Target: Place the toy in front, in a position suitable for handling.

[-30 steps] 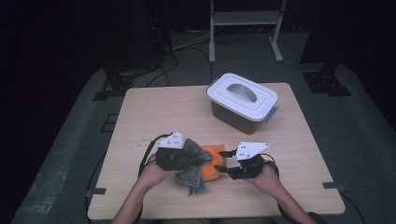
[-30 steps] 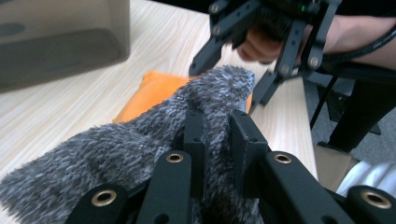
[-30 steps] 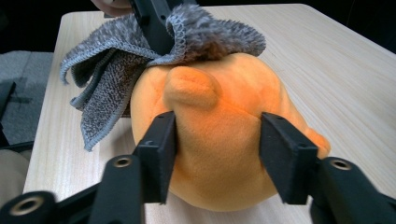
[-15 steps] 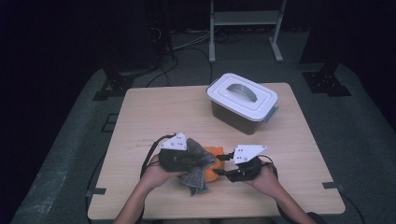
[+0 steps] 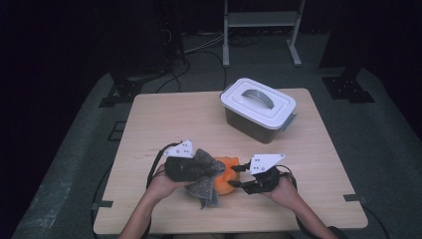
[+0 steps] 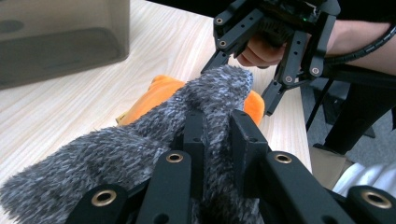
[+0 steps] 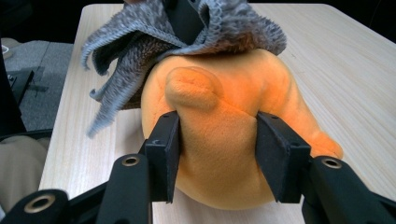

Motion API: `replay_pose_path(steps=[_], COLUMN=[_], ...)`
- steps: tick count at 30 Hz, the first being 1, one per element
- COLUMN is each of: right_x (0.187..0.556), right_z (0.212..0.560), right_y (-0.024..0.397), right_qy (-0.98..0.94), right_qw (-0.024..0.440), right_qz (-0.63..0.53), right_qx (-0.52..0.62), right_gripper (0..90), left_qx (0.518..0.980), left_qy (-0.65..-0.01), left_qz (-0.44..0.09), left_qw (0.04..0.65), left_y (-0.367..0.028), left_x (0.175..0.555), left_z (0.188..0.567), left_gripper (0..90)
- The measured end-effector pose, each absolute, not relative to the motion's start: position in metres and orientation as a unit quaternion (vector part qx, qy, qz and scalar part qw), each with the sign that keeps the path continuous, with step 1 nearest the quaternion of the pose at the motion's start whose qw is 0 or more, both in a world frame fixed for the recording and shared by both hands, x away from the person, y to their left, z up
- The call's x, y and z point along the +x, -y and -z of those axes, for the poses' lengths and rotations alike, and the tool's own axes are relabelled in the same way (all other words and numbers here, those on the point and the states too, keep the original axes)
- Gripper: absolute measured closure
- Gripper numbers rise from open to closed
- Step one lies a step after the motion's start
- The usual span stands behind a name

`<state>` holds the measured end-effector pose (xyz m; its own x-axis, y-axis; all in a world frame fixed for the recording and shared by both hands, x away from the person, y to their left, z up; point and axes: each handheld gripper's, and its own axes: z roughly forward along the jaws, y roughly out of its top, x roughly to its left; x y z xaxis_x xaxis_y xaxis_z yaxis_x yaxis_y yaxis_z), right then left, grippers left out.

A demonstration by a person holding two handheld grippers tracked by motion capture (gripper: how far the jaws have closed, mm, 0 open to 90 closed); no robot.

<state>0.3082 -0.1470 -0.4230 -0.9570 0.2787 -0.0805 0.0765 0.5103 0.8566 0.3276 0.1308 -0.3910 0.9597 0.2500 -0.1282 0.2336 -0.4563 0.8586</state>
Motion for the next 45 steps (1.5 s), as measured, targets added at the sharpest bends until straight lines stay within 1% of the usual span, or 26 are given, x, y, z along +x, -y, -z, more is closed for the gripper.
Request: replay_pose_path(steps=[4,5,8,9,11,12,13,14,20,23,27,29,30,33,34,35,36,37,39,41,43,44,45], right_x=[0.313,0.314,0.316,0.317,0.318,0.321,0.321,0.321,0.317,0.318,0.319,0.319,0.319,0.321,0.322,0.322,0.323,0.323,0.323,0.321,0.32,0.32,0.318], right_z=[0.424,0.424,0.425,0.425,0.423,0.419,0.419,0.415,0.42,0.422,0.424,0.423,0.42,0.415,0.413,0.413,0.415,0.419,0.423,0.428,0.428,0.428,0.427], right_y=[0.153,0.155,0.157,0.158,0.159,0.163,0.163,0.162,0.151,0.156,0.161,0.163,0.166,0.168,0.167,0.167,0.163,0.16,0.157,0.153,0.149,0.149,0.149], right_qy=[-0.861,-0.86,-0.859,-0.858,-0.848,-0.827,-0.827,-0.817,-0.838,-0.845,-0.851,-0.851,-0.839,-0.821,-0.819,-0.819,-0.829,-0.838,-0.846,-0.849,-0.854,-0.854,-0.856], right_qw=[0.093,0.091,0.084,0.078,0.05,0.018,0.018,0.009,0.033,0.034,0.023,0.016,0.008,0.015,0.022,0.022,0.03,0.024,0.022,0.025,0.031,0.031,0.041], right_qz=[-0.486,-0.487,-0.489,-0.492,-0.511,-0.545,-0.545,-0.559,-0.526,-0.517,-0.508,-0.509,-0.528,-0.554,-0.553,-0.553,-0.533,-0.519,-0.507,-0.502,-0.493,-0.493,-0.493], right_qx=[0.119,0.122,0.128,0.128,0.131,0.137,0.137,0.142,0.14,0.131,0.128,0.127,0.129,0.141,0.155,0.155,0.164,0.165,0.163,0.164,0.162,0.162,0.15], right_gripper=[51.5,51.5,50.9,49.3,44.9,43.8,43.8,42.8,46.1,49.1,49.2,48.2,46.2,44.2,41.7,41.7,38.5,36.3,35.6,36.5,50.4,50.4,60.0], left_qx=[0.859,0.857,0.856,0.856,0.86,0.86,0.86,0.86,0.864,0.865,0.861,0.861,0.864,0.864,0.865,0.866,0.867,0.868,0.87,0.87,0.867,0.865,0.864], left_qy=[-0.157,-0.169,-0.173,-0.173,-0.164,-0.159,-0.159,-0.15,-0.143,-0.151,-0.168,-0.171,-0.171,-0.167,-0.162,-0.159,-0.148,-0.144,-0.141,-0.142,-0.144,-0.145,-0.146], left_qz=[-0.02,-0.021,-0.014,-0.01,-0.007,0.0,0.0,0.012,0.012,0.003,-0.002,-0.001,-0.004,0.003,0.006,0.01,0.021,0.023,0.021,0.02,0.022,0.024,0.022], left_qw=[0.488,0.487,0.487,0.487,0.483,0.484,0.484,0.487,0.482,0.478,0.479,0.479,0.474,0.476,0.474,0.475,0.476,0.475,0.472,0.472,0.476,0.479,0.482], left_y=[-0.134,-0.138,-0.142,-0.142,-0.142,-0.14,-0.14,-0.135,-0.132,-0.137,-0.146,-0.148,-0.147,-0.146,-0.146,-0.145,-0.144,-0.143,-0.141,-0.14,-0.14,-0.14,-0.14], left_x=[0.331,0.334,0.336,0.336,0.335,0.334,0.334,0.333,0.332,0.334,0.337,0.338,0.337,0.337,0.336,0.336,0.335,0.334,0.333,0.333,0.334,0.334,0.335], left_z=[0.394,0.397,0.4,0.401,0.402,0.402,0.402,0.403,0.403,0.404,0.406,0.408,0.41,0.411,0.411,0.411,0.411,0.412,0.412,0.412,0.412,0.412,0.411], left_gripper=[78.2,78.2,78.2,78.2,78.1,78.1,78.2,78.1,78.1,77.8,77.8,77.9,77.9,77.9,77.9,77.9,77.8,77.8,77.8,77.8,77.9,77.9,77.9])
